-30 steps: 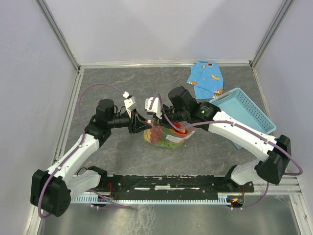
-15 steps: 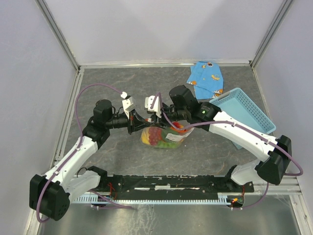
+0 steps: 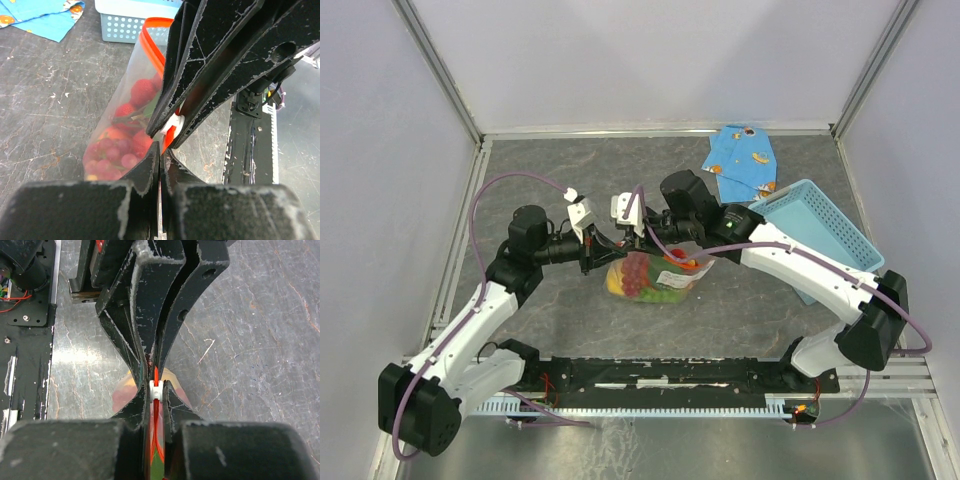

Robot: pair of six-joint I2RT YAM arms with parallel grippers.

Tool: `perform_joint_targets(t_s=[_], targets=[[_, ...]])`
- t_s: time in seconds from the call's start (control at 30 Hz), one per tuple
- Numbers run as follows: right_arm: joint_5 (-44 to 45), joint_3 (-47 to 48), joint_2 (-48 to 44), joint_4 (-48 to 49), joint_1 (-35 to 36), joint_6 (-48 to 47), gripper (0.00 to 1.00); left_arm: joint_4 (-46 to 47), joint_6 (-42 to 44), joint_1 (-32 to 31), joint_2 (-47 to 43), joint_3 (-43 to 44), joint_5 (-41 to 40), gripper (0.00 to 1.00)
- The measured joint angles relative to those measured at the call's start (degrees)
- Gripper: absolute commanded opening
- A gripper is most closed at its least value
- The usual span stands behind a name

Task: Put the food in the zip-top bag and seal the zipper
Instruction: Zip the zipper food storage bag at the center of the board.

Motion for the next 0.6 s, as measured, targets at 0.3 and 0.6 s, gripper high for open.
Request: perform_joint_targets(t_s=[0.3,0.6], targets=[[2.8,-0.66,-1.75,-2.8,-1.16,-2.51,0.04,-0.28,0.0,-0.59,-1.25,0.0,-4.5,0.03],[4.85,-3.28,-5.09,-7.15,-4.35,-3.23,0.01,-0.37,-0.02,-0.35,-1.77,0.0,-8.44,0.03]])
